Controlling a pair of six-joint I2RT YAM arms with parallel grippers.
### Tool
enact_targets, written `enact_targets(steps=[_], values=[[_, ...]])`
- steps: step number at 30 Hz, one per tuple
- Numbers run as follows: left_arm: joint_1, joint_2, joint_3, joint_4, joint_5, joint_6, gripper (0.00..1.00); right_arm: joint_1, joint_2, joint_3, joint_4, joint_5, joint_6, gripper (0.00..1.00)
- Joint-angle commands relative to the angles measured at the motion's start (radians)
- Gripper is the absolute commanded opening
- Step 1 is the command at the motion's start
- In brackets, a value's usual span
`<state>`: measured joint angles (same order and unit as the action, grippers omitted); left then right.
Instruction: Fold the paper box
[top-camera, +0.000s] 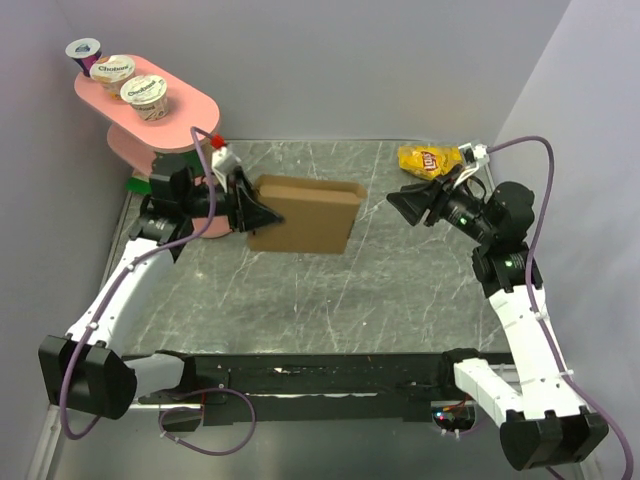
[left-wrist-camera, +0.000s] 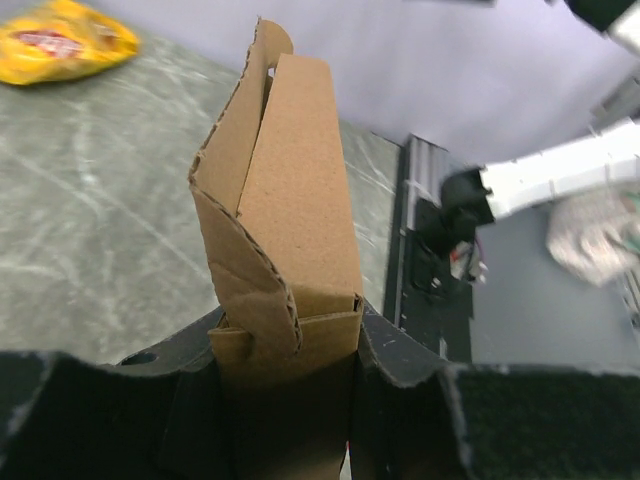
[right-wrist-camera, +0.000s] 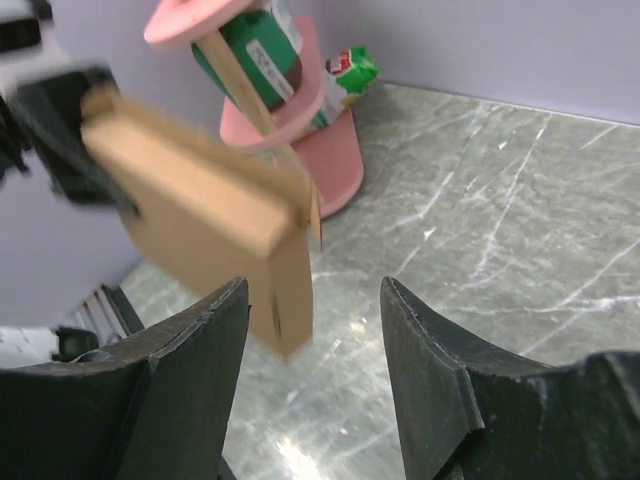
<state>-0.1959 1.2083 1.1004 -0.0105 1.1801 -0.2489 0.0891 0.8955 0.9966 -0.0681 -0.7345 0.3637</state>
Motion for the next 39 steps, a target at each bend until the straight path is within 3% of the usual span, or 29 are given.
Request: enact_targets(steps=[1, 9, 16, 24, 27, 29, 39], values=[[-0.074, -0.053, -0.020, 0.003, 0.010, 0.073, 0.01, 0.058, 0.031, 0.068, -0.048, 0.075, 0.054, 0.62], [-0.108, -0.070, -0.027, -0.011, 0.001, 0.094, 0.01, 0.207, 0.082, 0.140, -0.202, 0.225, -0.045, 0.59], [-0.125, -0.079, -0.030, -0.022, -0.005, 0.109, 0.01, 0.212, 0.083, 0.126, -0.203, 0.238, -0.058, 0.52], [-0.134, -0.079, -0.031, -0.040, -0.033, 0.129, 0.01, 0.212, 0.109, 0.143, -0.220, 0.184, -0.062, 0.21], [-0.163, -0.064, -0.017, -0.139, -0.117, 0.210, 0.01, 0.219, 0.114, 0.154, -0.233, 0.184, -0.059, 0.05], [-0.195, -0.049, -0.002, -0.181, -0.184, 0.238, 0.01, 0.230, 0.114, 0.152, -0.233, 0.193, -0.055, 0.00], [-0.310, -0.032, 0.001, -0.279, -0.451, 0.365, 0.01, 0.325, 0.157, 0.195, -0.297, 0.329, -0.071, 0.00]])
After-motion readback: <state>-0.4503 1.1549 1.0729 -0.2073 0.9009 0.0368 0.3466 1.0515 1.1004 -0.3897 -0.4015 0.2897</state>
